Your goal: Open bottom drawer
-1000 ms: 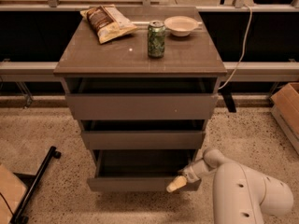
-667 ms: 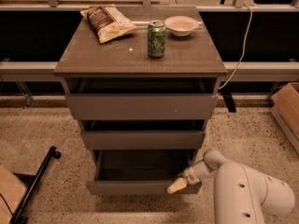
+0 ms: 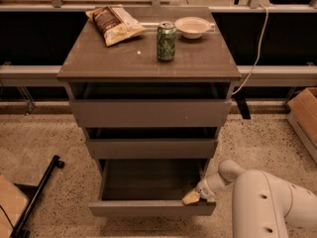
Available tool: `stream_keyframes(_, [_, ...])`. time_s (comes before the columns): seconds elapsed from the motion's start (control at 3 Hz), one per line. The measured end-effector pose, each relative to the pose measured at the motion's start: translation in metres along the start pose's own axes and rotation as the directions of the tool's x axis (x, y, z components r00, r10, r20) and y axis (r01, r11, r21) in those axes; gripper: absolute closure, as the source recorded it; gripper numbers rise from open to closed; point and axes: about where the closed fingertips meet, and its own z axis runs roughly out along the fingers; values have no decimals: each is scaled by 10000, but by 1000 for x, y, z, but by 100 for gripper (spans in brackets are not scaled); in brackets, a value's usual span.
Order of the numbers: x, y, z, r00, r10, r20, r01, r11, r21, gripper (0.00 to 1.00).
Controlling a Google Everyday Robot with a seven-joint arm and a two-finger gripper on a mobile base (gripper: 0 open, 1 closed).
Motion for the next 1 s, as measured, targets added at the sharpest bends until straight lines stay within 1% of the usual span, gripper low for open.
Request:
stream_keyframes(0.33, [35, 21, -16, 9944, 1023, -247, -1019, 9947, 164, 100])
stream_keyframes(0.67, [35, 21, -16, 9944, 1026, -248, -1022, 9946, 164, 100])
stream_keyframes(1.0, [63, 38, -23, 9837, 1728, -498, -1722, 9849, 175, 100])
